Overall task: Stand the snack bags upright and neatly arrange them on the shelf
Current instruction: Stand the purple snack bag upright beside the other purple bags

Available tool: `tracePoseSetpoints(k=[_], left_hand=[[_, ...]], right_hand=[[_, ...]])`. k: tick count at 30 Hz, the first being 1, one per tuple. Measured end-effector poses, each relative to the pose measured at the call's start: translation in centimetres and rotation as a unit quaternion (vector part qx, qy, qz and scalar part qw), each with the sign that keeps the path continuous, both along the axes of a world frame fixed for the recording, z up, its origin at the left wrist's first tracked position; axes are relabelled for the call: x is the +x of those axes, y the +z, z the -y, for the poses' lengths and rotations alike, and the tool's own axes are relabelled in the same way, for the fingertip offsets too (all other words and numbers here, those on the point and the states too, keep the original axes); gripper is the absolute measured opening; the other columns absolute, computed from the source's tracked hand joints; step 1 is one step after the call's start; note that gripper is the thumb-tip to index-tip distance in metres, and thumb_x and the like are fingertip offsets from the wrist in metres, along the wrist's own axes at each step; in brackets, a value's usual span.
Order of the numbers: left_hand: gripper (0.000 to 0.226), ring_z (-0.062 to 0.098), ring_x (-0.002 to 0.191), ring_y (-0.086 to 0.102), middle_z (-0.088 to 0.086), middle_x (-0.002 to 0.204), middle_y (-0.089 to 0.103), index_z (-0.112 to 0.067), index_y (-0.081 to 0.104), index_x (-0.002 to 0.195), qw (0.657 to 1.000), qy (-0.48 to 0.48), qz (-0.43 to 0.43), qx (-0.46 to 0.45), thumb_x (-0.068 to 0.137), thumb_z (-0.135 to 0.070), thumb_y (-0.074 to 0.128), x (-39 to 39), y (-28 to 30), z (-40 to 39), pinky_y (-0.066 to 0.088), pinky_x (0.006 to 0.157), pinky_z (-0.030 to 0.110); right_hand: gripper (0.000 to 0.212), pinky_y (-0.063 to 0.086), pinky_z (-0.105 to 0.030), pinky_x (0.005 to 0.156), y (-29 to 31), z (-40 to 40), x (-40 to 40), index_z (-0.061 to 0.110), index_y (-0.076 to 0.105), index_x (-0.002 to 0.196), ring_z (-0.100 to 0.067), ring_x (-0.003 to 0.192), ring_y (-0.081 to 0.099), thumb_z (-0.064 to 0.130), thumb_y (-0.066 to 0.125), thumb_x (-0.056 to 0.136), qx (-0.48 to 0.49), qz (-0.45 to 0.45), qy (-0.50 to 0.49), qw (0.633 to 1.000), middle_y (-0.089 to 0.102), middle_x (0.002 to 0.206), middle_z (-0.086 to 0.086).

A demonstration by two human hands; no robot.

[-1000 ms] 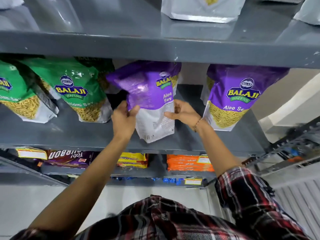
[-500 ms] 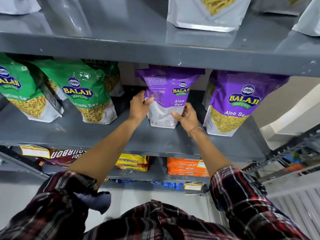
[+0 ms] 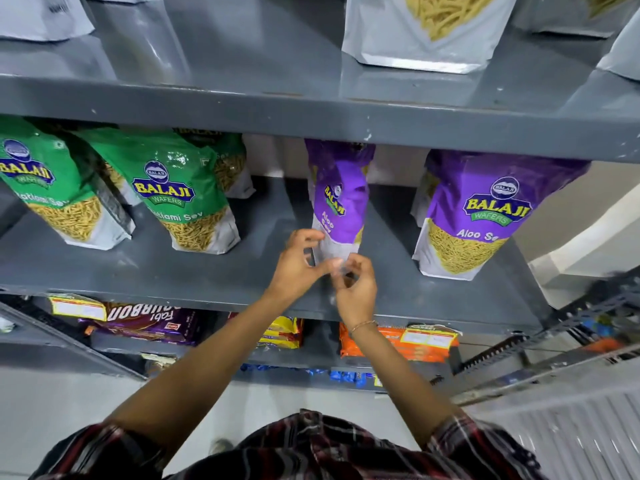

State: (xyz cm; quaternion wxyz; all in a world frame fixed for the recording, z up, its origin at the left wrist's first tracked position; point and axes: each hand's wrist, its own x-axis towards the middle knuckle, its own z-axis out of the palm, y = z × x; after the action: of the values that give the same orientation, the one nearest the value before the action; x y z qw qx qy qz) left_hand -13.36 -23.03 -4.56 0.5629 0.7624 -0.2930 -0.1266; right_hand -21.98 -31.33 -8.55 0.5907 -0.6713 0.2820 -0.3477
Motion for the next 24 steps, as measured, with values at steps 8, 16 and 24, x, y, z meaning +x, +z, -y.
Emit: tracePoseSetpoints(k=[8, 16, 24], left_hand=[[0.037, 0.018, 0.117, 0.057, 0.001, 0.119, 0.064, -0.017, 0.055, 0.115, 0.999, -0.004, -0.014, 0.035, 0.081, -0.025, 0.069, 4.5, 0.0, -0.5, 0.045, 0.103, 0.039], [0.041, 0.017, 0.106, 0.061, 0.01, 0.12, 0.067, -0.013, 0.058, 0.115, 0.996, -0.069, -0.023, 0.049, 0.082, -0.038, 0.059, 8.8, 0.9, 0.2, 0.045, 0.104, 0.047], [0.091, 0.013, 0.125, 0.053, -0.005, 0.137, 0.052, -0.026, 0.031, 0.137, 0.982, -0.134, -0.083, 0.1, 0.064, -0.019, 0.084, 8.2, -0.9, 0.9, 0.049, 0.1, 0.034]], right_hand=[[0.032, 0.045, -0.008, 0.085, 0.9, -0.8, 0.5, 0.012, 0.065, 0.105, 0.001, 0.098, 0.058, -0.006, 0.057, 0.081, -0.098, -0.008, 0.08, 0.992, 0.063, 0.11, -0.001], [0.095, 0.036, -0.029, 0.104, 3.2, 8.3, 1.3, 0.015, 0.028, 0.135, -0.012, 0.124, 0.038, 0.027, 0.085, 0.061, -0.07, -0.113, 0.112, 0.985, 0.031, 0.13, 0.007], [0.088, 0.049, -0.042, 0.099, 3.2, 10.5, 3.1, 0.015, 0.038, 0.126, -0.019, 0.114, 0.055, 0.025, 0.089, 0.054, -0.028, -0.199, 0.21, 0.957, 0.057, 0.124, -0.004]])
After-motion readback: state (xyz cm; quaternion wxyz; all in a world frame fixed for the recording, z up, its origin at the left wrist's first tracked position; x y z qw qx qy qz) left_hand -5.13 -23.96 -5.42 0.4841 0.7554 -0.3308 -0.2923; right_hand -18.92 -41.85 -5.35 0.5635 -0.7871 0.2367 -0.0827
